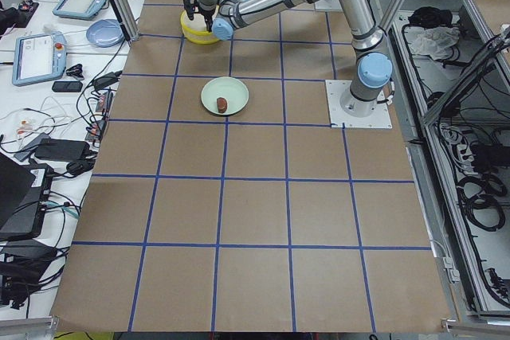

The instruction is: Stack buns with steamer

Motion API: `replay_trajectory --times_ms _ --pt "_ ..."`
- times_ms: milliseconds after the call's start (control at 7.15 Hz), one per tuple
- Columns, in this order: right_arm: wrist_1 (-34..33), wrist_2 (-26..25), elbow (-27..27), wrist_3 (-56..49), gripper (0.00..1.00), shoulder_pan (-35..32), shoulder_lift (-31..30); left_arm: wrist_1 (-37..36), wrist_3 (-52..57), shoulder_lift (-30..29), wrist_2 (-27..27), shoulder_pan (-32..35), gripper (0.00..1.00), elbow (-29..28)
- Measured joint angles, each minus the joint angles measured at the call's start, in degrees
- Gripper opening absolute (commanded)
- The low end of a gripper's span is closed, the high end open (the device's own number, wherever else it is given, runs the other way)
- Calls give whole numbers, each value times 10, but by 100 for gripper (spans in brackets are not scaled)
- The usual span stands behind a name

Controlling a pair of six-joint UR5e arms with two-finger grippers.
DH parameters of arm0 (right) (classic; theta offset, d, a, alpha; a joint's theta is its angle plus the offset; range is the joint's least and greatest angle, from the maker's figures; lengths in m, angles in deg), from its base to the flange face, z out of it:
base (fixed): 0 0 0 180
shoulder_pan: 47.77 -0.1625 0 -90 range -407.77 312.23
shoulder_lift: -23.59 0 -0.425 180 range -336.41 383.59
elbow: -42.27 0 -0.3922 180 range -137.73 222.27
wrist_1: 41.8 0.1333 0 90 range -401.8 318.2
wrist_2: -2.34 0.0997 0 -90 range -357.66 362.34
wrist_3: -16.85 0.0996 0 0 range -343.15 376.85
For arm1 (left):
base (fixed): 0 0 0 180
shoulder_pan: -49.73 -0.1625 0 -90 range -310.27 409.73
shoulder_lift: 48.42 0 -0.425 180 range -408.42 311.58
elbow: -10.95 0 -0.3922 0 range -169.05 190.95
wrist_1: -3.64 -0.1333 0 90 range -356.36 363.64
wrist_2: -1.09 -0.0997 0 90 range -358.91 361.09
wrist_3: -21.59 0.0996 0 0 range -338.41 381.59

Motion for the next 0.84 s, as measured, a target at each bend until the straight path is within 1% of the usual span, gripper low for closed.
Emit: replay_trajectory --times_ms 280,420,699,839 --pt "4 -6 0 0 0 0 -4 7 10 27 -17 -10 100 -11" --pt "6 -10 -1 0 0 0 -9 32 50 43 -37 -31 100 -17" --pt "22 -13 -2 3 0 -2 -37 133 177 81 -63 -93 100 -19" --pt "40 -10 -5 9 0 -6 -57 176 240 95 -109 -123 100 -17"
